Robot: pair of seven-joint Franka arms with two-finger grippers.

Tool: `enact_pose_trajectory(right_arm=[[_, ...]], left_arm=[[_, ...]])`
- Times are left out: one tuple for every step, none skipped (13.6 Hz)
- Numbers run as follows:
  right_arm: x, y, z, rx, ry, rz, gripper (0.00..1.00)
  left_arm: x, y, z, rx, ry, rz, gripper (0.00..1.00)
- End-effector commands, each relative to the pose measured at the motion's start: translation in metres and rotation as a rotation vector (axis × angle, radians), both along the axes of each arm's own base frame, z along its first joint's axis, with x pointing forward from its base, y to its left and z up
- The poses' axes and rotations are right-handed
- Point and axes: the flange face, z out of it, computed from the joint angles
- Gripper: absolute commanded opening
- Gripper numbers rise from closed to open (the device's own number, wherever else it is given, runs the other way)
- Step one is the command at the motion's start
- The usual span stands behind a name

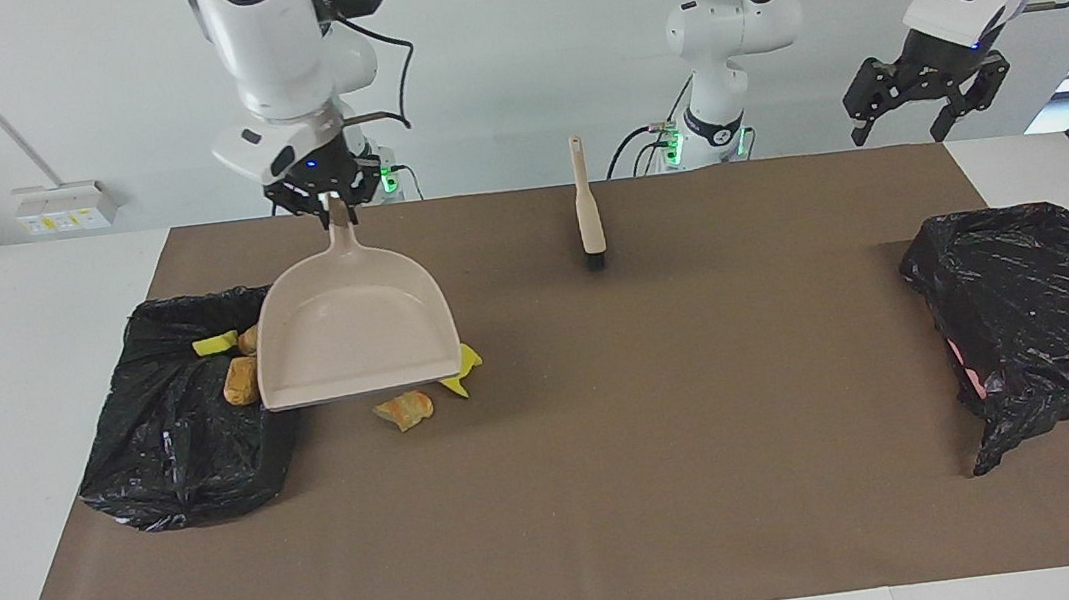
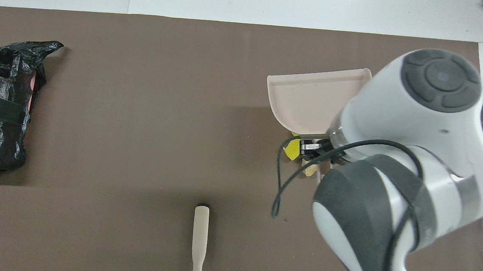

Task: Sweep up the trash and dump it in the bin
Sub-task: 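Bring the empty dustpan back and lower it onto the table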

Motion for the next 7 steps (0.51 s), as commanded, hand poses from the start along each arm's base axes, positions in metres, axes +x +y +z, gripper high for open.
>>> enact_pose_trajectory(right_arm=[[0.024,0.061,-0.032,0.061,-0.009,-0.095,0.00],[0.029,0.086,-0.044,0.073,-0.014,-0.132,0.00],[0.031,0.115,-0.059,0.086,-0.016,-0.161,0.00],[0.030,0.140,-0.071,0.104,-0.026,-0.169,0.00],[0.026,0.160,-0.085,0.129,-0.033,-0.173,0.00],[0.022,0.180,-0.102,0.147,-0.035,-0.172,0.00],[0.018,0.200,-0.122,0.160,-0.040,-0.175,0.00]], left_arm=[[-0.003,0.007,0.002,0.014,0.042,-0.002,1.00],[-0.003,0.008,0.001,0.014,0.048,0.000,1.00],[-0.003,0.008,0.000,0.014,0.050,0.000,1.00],[-0.003,0.008,0.001,0.014,0.048,-0.002,1.00],[-0.004,0.007,0.002,0.014,0.044,-0.002,1.00],[-0.004,0.006,0.005,0.013,0.030,-0.002,1.00],[-0.006,0.002,0.007,0.012,0.022,-0.011,1.00]])
